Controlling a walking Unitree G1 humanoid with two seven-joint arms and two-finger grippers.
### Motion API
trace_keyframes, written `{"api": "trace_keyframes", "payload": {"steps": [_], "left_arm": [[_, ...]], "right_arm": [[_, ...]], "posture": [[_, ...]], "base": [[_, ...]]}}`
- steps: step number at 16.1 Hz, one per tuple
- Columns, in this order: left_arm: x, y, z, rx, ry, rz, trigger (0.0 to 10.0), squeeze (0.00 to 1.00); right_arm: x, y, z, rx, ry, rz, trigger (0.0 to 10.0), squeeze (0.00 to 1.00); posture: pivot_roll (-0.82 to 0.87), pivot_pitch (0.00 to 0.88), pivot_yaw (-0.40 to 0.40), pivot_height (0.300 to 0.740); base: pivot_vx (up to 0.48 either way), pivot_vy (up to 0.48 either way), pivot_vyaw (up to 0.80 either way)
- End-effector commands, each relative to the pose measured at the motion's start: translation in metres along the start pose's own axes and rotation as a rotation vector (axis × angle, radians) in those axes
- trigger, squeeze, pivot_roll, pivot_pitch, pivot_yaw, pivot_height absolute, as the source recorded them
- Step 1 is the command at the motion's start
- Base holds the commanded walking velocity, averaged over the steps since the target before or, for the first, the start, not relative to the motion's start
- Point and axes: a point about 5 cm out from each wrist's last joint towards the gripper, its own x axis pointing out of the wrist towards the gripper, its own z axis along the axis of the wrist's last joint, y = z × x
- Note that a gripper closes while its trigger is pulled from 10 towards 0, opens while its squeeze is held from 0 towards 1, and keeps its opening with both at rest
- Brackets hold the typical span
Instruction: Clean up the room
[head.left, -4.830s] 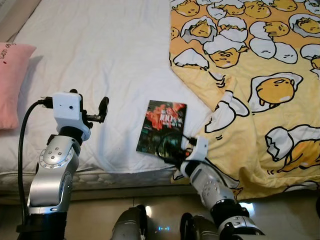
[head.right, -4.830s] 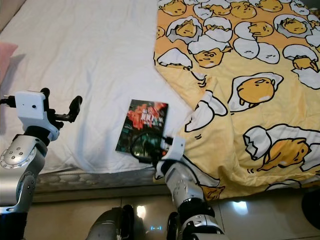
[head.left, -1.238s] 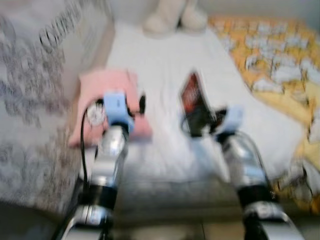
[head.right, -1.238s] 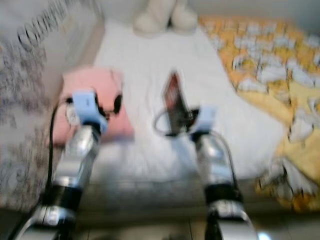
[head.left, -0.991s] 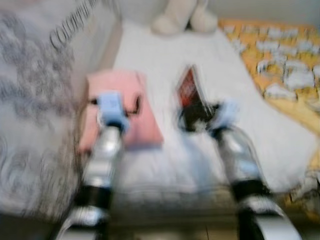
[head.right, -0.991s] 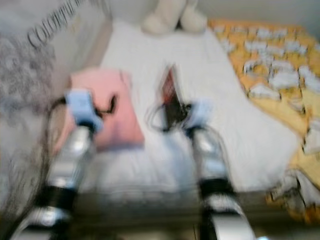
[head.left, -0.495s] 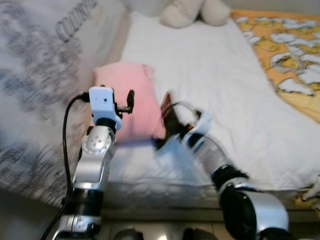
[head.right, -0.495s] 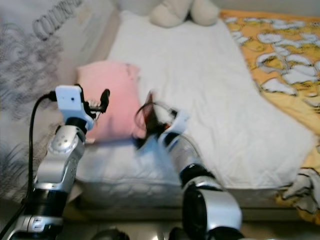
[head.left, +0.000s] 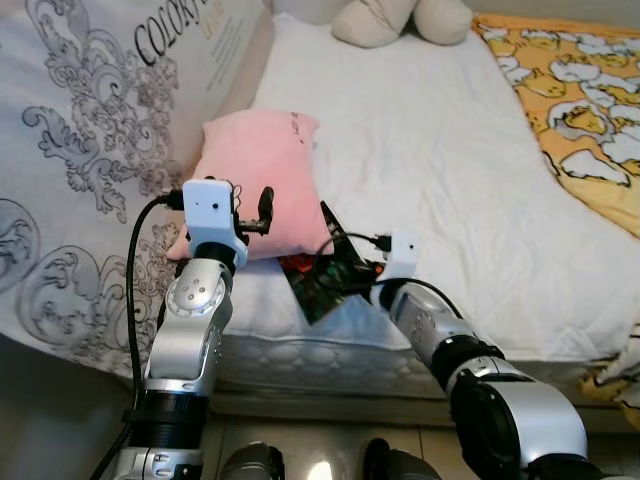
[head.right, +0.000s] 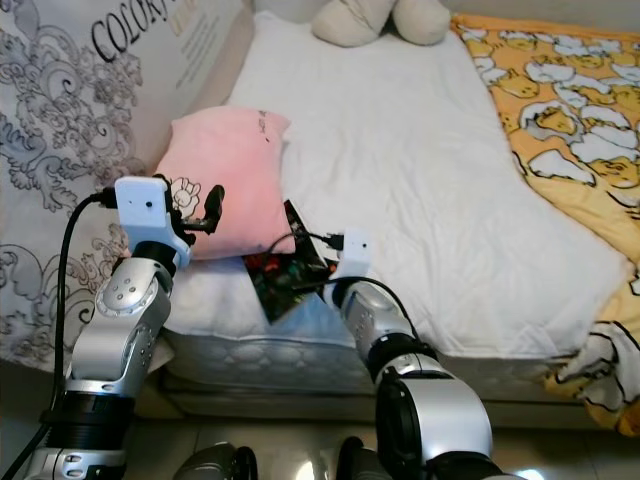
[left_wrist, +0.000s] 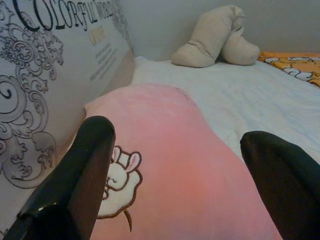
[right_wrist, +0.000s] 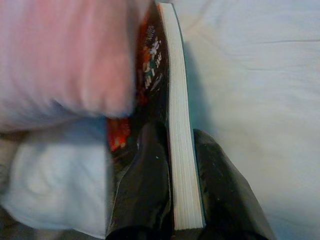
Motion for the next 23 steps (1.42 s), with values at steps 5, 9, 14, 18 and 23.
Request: {"api": "trace_keyframes", "payload": {"steps": [5, 9, 14, 18, 23], "left_arm": [[0.0, -0.004, 0.003, -0.005, -0.007, -0.013, 10.0, 0.0], [0.0, -0.008, 0.002, -0.01, -0.003, -0.027, 10.0, 0.0], [-0.007, -0.01, -0.005, 0.012, 0.014, -0.061, 10.0, 0.0], [-0.019, -0.01, -0.021, -0.018, 0.057, -0.052, 10.0, 0.0], [-0.018, -0.006, -0.022, -0.049, 0.05, -0.032, 10.0, 0.0]], "right_arm": [[-0.004, -0.011, 0.0, -0.158, -0.045, -0.093, 10.0, 0.0], [-0.003, -0.017, 0.023, -0.014, -0.14, -0.208, 10.0, 0.0], [-0.008, -0.03, 0.053, 0.008, -0.26, -0.276, 10.0, 0.0], [-0.028, -0.048, 0.085, -0.101, -0.483, -0.335, 10.0, 0.0], [-0.081, -0.045, 0.073, -0.239, -0.702, -0.361, 10.0, 0.0]], "posture": [[0.08, 0.13, 0.005, 0.74], [0.06, 0.134, 0.012, 0.74], [0.06, 0.121, -0.004, 0.74], [0.02, 0.059, -0.041, 0.74], [-0.02, 0.0, -0.046, 0.74]], "base": [[0.0, 0.0, 0.0], [0.0, 0.0, 0.0], [0.0, 0.0, 0.0], [0.0, 0.0, 0.0], [0.0, 0.0, 0.0]]}}
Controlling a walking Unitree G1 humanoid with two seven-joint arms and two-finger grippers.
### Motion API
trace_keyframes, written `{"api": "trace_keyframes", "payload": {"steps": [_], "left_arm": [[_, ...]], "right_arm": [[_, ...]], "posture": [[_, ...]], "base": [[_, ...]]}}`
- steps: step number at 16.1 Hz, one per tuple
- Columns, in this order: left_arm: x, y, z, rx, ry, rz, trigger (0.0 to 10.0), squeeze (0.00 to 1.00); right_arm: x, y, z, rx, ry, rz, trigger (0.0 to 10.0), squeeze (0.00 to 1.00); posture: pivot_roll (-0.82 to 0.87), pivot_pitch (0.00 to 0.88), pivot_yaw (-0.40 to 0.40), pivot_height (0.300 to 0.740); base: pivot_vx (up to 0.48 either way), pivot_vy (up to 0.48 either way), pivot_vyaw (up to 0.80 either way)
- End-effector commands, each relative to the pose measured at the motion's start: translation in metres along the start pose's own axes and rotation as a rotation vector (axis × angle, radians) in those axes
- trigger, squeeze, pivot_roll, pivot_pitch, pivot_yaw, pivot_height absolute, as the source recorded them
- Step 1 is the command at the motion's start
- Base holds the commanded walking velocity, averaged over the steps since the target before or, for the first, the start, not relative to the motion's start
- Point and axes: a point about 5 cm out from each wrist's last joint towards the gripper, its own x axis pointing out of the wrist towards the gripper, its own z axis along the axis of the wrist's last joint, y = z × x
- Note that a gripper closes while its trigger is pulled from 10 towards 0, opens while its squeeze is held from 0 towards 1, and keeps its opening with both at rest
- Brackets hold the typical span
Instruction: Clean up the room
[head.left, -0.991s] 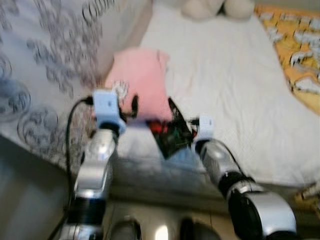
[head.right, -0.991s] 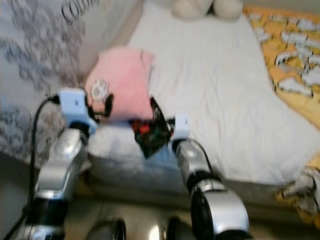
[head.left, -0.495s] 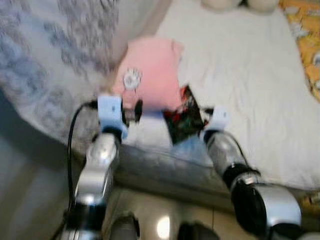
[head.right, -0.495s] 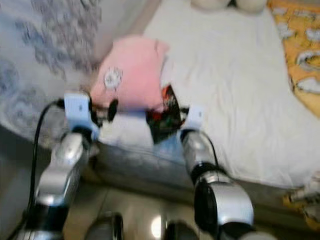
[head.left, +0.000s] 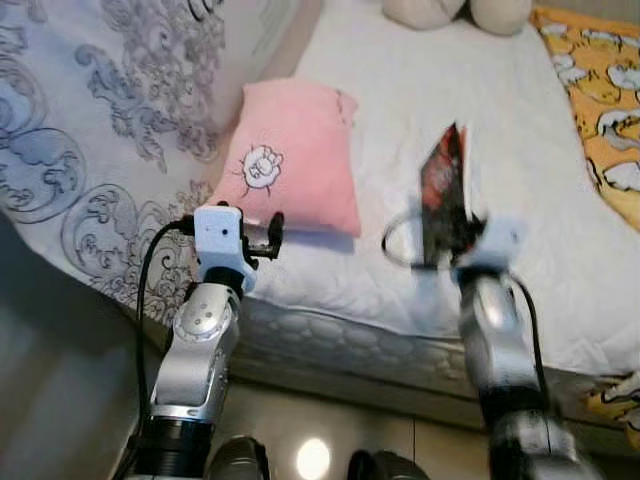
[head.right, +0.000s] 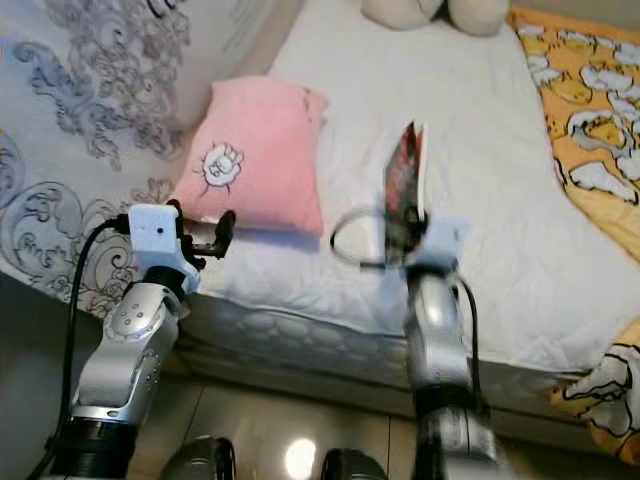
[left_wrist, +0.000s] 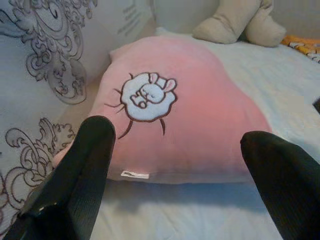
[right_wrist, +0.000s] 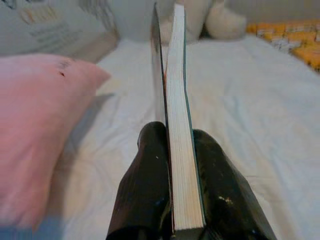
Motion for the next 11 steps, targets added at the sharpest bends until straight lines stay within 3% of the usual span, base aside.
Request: {"api": "trace_keyframes", "payload": {"steps": [1, 4, 5, 6, 8, 11], "left_arm": [[0.0, 0.002, 0.002, -0.006, -0.014, 0.011, 10.0, 0.0], [0.007, -0.002, 0.014, -0.007, -0.079, -0.001, 10.0, 0.0], [0.01, 0.003, 0.014, -0.03, -0.082, 0.056, 10.0, 0.0], [0.007, 0.006, 0.014, -0.004, -0.101, 0.078, 10.0, 0.0], [-0.01, 0.009, 0.008, 0.057, -0.105, 0.034, 10.0, 0.0], [-0.005, -0.008, 0.013, 0.088, -0.131, -0.073, 10.0, 0.0]], "right_arm": [[-0.004, -0.003, 0.024, 0.023, -0.108, -0.003, 10.0, 0.0], [-0.022, -0.013, 0.029, 0.061, -0.114, -0.023, 10.0, 0.0], [-0.028, -0.013, 0.032, 0.016, -0.118, 0.002, 10.0, 0.0], [-0.035, -0.012, 0.033, -0.025, -0.123, 0.029, 10.0, 0.0], [-0.057, -0.015, 0.03, -0.075, -0.103, 0.079, 10.0, 0.0], [-0.058, -0.019, 0.029, -0.092, -0.07, 0.068, 10.0, 0.0]], "posture": [[-0.02, 0.0, -0.046, 0.74], [-0.03, 0.0, -0.033, 0.74], [-0.05, 0.0, -0.032, 0.74], [-0.05, 0.0, -0.032, 0.74], [-0.05, 0.0, -0.041, 0.74], [-0.06, 0.0, -0.028, 0.74]], "base": [[0.0, 0.0, 0.0], [0.0, 0.0, 0.0], [0.0, 0.0, 0.0], [0.0, 0.0, 0.0], [0.0, 0.0, 0.0], [0.0, 0.0, 0.0]]}}
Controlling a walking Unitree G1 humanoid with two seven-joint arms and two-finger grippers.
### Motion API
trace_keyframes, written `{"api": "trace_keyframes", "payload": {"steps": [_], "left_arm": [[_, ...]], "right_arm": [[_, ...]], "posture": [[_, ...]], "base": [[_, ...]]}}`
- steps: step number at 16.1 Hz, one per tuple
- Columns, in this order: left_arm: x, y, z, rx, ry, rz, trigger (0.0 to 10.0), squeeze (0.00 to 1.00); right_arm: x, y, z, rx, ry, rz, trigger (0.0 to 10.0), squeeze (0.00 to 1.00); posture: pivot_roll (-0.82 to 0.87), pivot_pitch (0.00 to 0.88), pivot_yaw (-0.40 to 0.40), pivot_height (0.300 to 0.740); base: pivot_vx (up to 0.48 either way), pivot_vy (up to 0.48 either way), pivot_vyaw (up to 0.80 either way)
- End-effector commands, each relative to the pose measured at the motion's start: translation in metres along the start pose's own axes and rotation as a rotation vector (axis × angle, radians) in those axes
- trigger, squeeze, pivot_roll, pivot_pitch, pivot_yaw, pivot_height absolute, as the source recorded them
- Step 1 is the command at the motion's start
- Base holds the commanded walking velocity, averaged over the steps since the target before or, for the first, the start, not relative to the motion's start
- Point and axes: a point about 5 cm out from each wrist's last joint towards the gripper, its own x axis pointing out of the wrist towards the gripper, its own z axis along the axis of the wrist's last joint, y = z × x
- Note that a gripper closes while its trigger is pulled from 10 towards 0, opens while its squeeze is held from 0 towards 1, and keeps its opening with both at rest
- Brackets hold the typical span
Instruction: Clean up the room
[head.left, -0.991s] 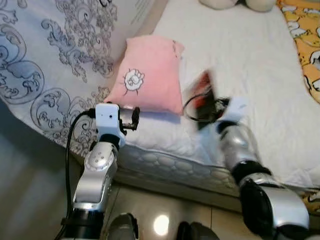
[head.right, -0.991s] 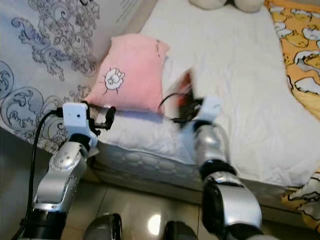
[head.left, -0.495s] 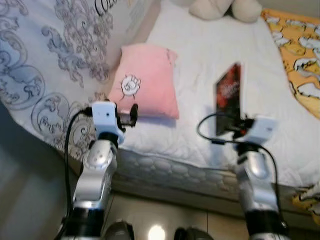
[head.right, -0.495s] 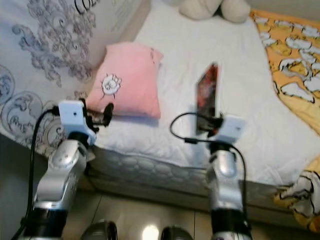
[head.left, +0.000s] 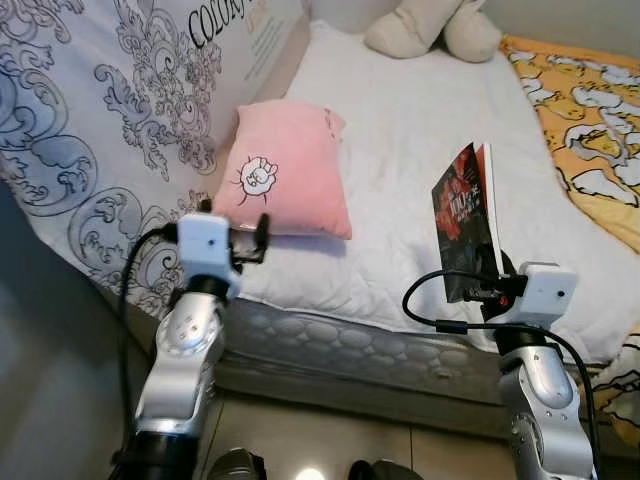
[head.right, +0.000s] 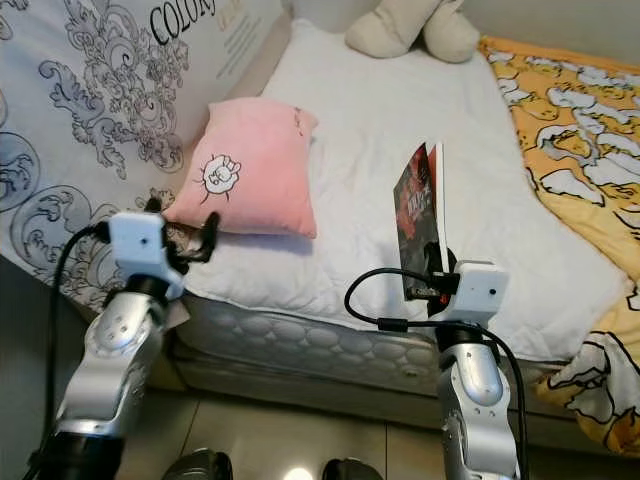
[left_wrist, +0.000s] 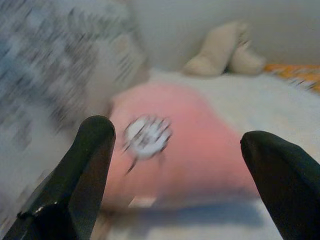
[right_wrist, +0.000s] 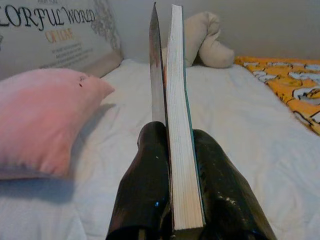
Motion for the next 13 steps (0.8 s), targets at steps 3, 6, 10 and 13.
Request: {"api": "trace_keyframes", "payload": {"steps": [3, 6, 10, 13], "left_arm": [[0.011, -0.011, 0.008, -0.013, -0.037, -0.048, 10.0, 0.0], [0.012, -0.006, 0.006, -0.027, -0.025, -0.035, 10.0, 0.0], [0.012, -0.004, 0.003, -0.056, -0.011, -0.018, 10.0, 0.0], [0.012, -0.005, 0.003, -0.052, -0.016, -0.027, 10.0, 0.0]], "right_arm": [[0.019, 0.008, 0.022, -0.035, -0.082, 0.024, 10.0, 0.0], [0.022, 0.009, 0.021, -0.028, -0.066, 0.028, 10.0, 0.0], [0.022, 0.011, 0.016, -0.018, -0.043, 0.035, 10.0, 0.0], [0.024, 0.011, 0.016, -0.018, -0.039, 0.032, 10.0, 0.0]], "posture": [[-0.06, 0.0, -0.022, 0.74], [-0.06, 0.0, -0.018, 0.74], [-0.06, 0.0, -0.018, 0.74], [-0.06, 0.0, -0.019, 0.74]], "base": [[0.48, 0.0, 0.0], [0.48, 0.0, 0.0], [0.48, 0.0, 0.0], [0.48, 0.0, 0.0]]}}
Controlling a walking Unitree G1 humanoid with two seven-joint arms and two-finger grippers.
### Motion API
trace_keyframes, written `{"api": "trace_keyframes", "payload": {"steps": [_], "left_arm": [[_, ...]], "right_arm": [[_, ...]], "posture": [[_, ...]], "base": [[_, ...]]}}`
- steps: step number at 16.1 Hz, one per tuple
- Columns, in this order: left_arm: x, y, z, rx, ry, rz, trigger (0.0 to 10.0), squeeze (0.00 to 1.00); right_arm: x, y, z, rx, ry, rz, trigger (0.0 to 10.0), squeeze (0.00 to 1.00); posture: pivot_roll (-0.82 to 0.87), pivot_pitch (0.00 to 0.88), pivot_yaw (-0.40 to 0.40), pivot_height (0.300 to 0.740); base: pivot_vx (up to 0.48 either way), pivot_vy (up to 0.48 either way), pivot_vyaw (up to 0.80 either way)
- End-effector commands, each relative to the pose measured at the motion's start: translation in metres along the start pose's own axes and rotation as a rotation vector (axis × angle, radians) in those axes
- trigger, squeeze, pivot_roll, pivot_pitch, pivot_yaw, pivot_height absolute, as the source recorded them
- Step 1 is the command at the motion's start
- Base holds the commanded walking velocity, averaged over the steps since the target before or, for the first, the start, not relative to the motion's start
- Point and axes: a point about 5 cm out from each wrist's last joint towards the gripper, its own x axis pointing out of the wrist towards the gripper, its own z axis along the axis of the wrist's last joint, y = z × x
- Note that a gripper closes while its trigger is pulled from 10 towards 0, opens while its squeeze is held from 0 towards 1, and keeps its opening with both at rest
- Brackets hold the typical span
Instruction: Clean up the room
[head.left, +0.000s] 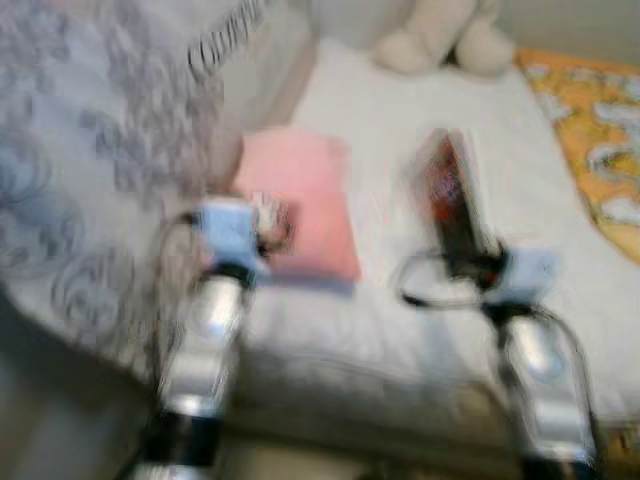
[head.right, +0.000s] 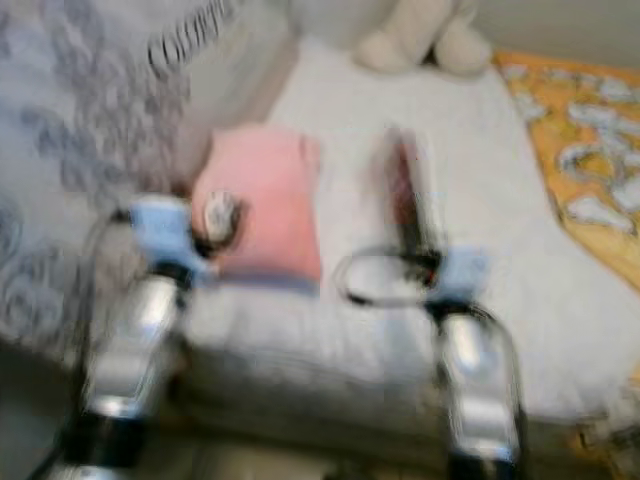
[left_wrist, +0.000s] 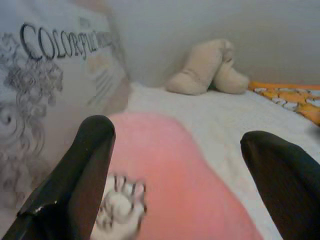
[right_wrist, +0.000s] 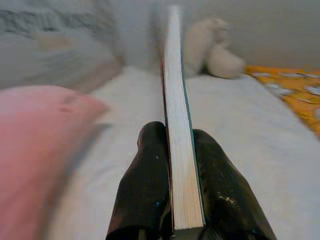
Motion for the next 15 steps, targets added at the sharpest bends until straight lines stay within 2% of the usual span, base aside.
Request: {"api": "trace_keyframes", "payload": {"steps": [1, 3, 6, 8, 10, 13, 15], "left_arm": [[0.0, 0.011, 0.004, 0.024, -0.013, 0.023, 10.0, 0.0], [0.007, 0.01, 0.005, 0.045, -0.009, -0.011, 10.0, 0.0], [0.02, 0.019, 0.014, 0.041, -0.024, -0.001, 10.0, 0.0], [0.022, 0.024, 0.019, 0.029, -0.035, 0.008, 10.0, 0.0], [0.018, 0.028, 0.021, 0.037, -0.033, 0.006, 10.0, 0.0], [0.005, 0.035, 0.021, 0.07, -0.008, 0.001, 10.0, 0.0], [0.002, 0.039, 0.022, 0.082, 0.002, 0.004, 10.0, 0.0]], "right_arm": [[0.007, 0.013, 0.015, 0.015, -0.069, 0.043, 10.0, 0.0], [0.013, 0.015, 0.014, 0.014, -0.056, 0.047, 10.0, 0.0], [0.037, 0.022, 0.011, 0.041, -0.006, 0.077, 10.0, 0.0], [0.051, 0.03, 0.005, 0.082, 0.032, 0.092, 10.0, 0.0], [0.063, 0.044, -0.006, 0.175, 0.089, 0.107, 10.0, 0.0], [0.071, 0.071, -0.019, 0.294, 0.168, 0.146, 10.0, 0.0], [0.07, 0.074, -0.029, 0.345, 0.21, 0.115, 10.0, 0.0]], "posture": [[-0.06, 0.0, -0.019, 0.74], [-0.06, 0.0, -0.02, 0.74], [-0.06, 0.0, -0.004, 0.74], [-0.04, 0.0, 0.009, 0.74], [-0.01, 0.018, 0.025, 0.74], [0.04, 0.086, 0.041, 0.74], [0.06, 0.109, 0.051, 0.74]], "base": [[0.48, 0.0, 0.0], [0.24, 0.0, 0.0], [0.0, 0.0, 0.0], [0.0, 0.0, 0.0], [0.0, 0.0, 0.0], [0.0, 0.0, 0.0], [0.0, 0.0, 0.0]]}}
